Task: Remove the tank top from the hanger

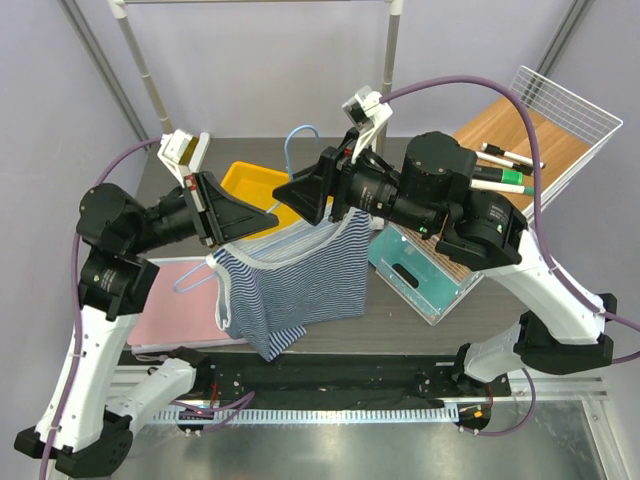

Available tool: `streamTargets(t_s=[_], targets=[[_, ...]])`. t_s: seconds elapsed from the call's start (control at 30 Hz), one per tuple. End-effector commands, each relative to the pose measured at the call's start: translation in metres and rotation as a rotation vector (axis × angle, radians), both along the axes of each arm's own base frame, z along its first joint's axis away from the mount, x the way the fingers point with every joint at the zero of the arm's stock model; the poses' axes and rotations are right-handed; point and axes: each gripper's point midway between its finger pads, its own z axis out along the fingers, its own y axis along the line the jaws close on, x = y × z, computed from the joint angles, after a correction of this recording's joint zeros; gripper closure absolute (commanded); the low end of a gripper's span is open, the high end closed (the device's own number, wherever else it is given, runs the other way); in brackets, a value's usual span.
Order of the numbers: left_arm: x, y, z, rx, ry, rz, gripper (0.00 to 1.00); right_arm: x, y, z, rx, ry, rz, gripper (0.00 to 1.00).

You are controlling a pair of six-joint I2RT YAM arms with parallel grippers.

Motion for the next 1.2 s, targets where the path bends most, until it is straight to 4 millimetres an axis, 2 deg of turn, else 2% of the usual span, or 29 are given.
streamTargets(t_s=[0.0, 0.2, 0.23, 0.27, 0.3, 0.33, 0.37, 0.4, 0.5, 0.67, 0.7, 0.8, 0.93, 1.07, 1.17], targets=[[-0.016, 0.003, 0.011, -0.019, -0.045, -0.027, 1.00, 0.003, 0.006, 0.019, 0.086, -0.024, -0.022, 0.47], [-0.020, 0.005, 0.011, -0.016, -0.056, -0.026, 1.00, 0.005, 0.010, 0.015, 0.114, -0.001, -0.038, 0.69], [-0.020, 0.005, 0.011, -0.014, -0.067, -0.020, 1.00, 0.004, 0.008, 0.016, 0.121, 0.000, -0.042, 0.76], [-0.021, 0.006, 0.012, -0.015, -0.079, -0.013, 0.98, 0.006, 0.009, 0.011, 0.116, 0.006, -0.053, 0.79], [-0.021, 0.007, 0.011, -0.011, -0.079, -0.004, 0.88, 0.006, 0.008, 0.013, 0.127, 0.004, -0.058, 0.83], [-0.023, 0.009, 0.013, -0.009, -0.090, 0.005, 0.83, 0.007, 0.006, 0.013, 0.130, 0.002, -0.066, 0.93], [-0.024, 0.012, 0.019, -0.003, -0.144, 0.044, 0.78, 0.006, 0.003, 0.010, 0.130, 0.003, -0.071, 0.97], [-0.023, 0.015, 0.015, 0.024, -0.124, 0.075, 0.66, 0.007, -0.001, 0.015, 0.154, -0.005, -0.087, 0.99], [-0.023, 0.033, 0.018, 0.085, -0.207, 0.227, 0.50, 0.007, -0.010, 0.018, 0.181, -0.014, -0.104, 0.99], [-0.036, 0.067, 0.031, 0.112, -0.316, 0.442, 0.37, 0.005, -0.019, 0.028, 0.191, -0.046, -0.113, 0.99], [-0.032, 0.077, 0.029, 0.130, -0.321, 0.515, 0.35, 0.004, -0.023, 0.032, 0.200, -0.057, -0.115, 0.99], [-0.041, 0.093, 0.030, 0.130, -0.343, 0.592, 0.35, 0.006, -0.030, 0.041, 0.208, -0.090, -0.137, 0.99], [-0.040, 0.096, 0.017, 0.150, -0.323, 0.605, 0.38, 0.003, -0.038, 0.055, 0.237, -0.132, -0.141, 0.99], [-0.024, 0.083, -0.004, 0.172, -0.261, 0.559, 0.44, -0.002, -0.039, 0.064, 0.272, -0.141, -0.117, 0.99], [-0.010, 0.077, -0.009, 0.176, -0.241, 0.554, 0.47, -0.001, -0.037, 0.064, 0.279, -0.135, -0.117, 0.99]])
